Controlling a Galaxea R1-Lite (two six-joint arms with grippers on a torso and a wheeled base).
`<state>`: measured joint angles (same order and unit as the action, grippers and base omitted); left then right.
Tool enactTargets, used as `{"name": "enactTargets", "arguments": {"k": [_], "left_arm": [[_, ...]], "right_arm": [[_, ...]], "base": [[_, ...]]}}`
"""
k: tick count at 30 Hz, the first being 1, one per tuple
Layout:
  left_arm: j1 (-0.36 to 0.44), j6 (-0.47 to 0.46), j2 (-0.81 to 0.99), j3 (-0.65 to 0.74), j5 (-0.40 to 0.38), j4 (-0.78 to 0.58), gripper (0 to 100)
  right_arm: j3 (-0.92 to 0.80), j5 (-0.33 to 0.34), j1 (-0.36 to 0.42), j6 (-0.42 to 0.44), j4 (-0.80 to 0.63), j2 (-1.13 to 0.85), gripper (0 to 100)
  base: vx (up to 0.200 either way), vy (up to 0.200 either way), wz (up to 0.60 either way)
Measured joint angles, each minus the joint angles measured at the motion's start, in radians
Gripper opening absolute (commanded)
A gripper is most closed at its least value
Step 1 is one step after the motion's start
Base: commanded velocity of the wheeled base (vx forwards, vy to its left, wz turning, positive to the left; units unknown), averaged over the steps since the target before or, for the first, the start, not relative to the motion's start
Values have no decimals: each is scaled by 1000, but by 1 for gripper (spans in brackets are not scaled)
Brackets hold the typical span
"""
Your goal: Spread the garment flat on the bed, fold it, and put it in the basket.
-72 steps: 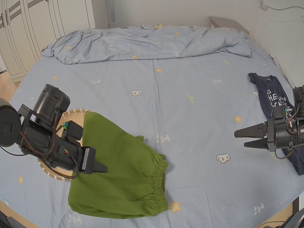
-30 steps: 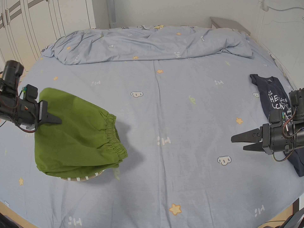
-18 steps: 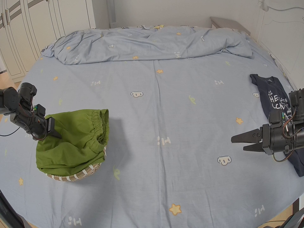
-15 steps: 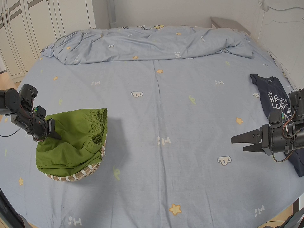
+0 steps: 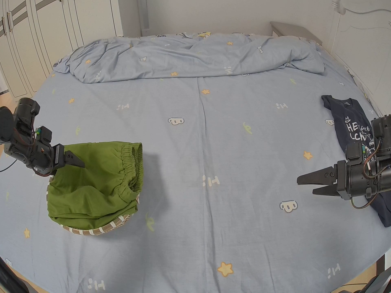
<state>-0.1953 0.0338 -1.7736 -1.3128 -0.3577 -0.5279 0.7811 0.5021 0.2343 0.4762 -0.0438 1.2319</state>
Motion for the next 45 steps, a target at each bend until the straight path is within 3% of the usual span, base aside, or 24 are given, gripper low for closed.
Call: {"name": "enactTargets", "arguments": {"k": [4, 9, 16, 30, 37, 41, 45], "left_arm": [[13, -1, 106, 32, 1, 0, 100], [37, -2, 281, 113, 1, 0, 100], [61, -2, 602, 322, 1, -2, 100], [87, -2, 1288, 734, -4, 0, 100], [149, -6, 1590, 952, 2, 1, 100], [174, -19, 1683, 1023, 50, 21, 100], [183, -21, 1726, 1056, 118, 68, 100]], "right_arm": [[-2, -6, -1, -15, 1, -2, 100], [-31, -51, -4, -95, -5, -44, 100], [-111, -101, -36, -216, -61, -210, 100], [-241, -131, -146, -313, -420, -788, 100], [-295, -167, -204, -334, -607, -1062, 100], [-351, -246, -220, -327, -576, -1138, 100], [-439, -308, -226, -320, -407, -1174, 100]], "base": [[0, 0, 0], [0, 0, 0], [0, 0, 0], [0, 0, 0], [0, 0, 0], [0, 0, 0], [0, 0, 0]]}}
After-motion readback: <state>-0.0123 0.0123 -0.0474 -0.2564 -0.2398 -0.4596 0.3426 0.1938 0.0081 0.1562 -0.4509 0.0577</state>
